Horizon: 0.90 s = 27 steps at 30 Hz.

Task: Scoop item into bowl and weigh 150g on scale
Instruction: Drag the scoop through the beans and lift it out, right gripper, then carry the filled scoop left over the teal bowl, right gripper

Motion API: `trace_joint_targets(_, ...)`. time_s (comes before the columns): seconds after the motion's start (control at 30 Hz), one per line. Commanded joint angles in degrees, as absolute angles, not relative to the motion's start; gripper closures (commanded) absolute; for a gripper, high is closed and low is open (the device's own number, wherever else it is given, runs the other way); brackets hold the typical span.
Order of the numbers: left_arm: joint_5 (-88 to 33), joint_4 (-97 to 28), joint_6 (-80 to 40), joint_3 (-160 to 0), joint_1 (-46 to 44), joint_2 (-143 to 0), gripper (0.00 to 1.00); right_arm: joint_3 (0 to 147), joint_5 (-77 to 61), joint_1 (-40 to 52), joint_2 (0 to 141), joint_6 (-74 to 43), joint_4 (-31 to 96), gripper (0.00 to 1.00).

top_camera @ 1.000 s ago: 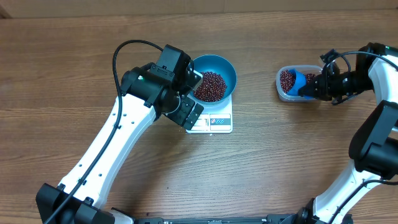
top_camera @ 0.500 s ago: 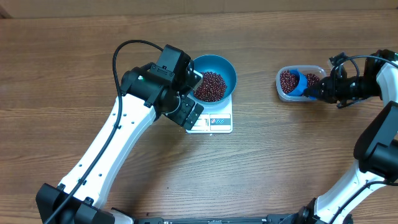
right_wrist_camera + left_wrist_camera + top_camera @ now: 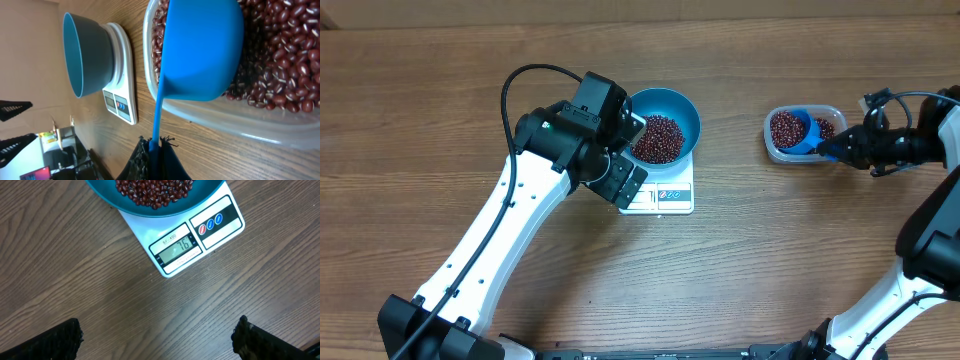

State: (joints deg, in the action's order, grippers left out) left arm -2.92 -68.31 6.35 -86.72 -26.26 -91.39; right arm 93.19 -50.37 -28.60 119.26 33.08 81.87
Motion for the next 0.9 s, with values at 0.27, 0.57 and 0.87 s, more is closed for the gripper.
trace_joint_targets(0.27, -2.94, -68.36, 5.98, -87.31, -26.63, -90.63, 0.0, 92.95, -54.35, -31.83, 119.28, 35.05, 82.63, 0.96)
trace_joint_targets(0.57, -2.94, -68.36, 5.96, -87.31, -26.63, -90.63, 0.0, 92.95, -59.42, -34.02, 119.28, 38.04, 84.86, 0.96)
trace_joint_targets(0.87, -2.96, -68.36, 5.98, -87.31, -26.63, -90.63, 0.0, 92.95, -62.28, -37.43, 119.28, 38.09, 86.56, 0.96)
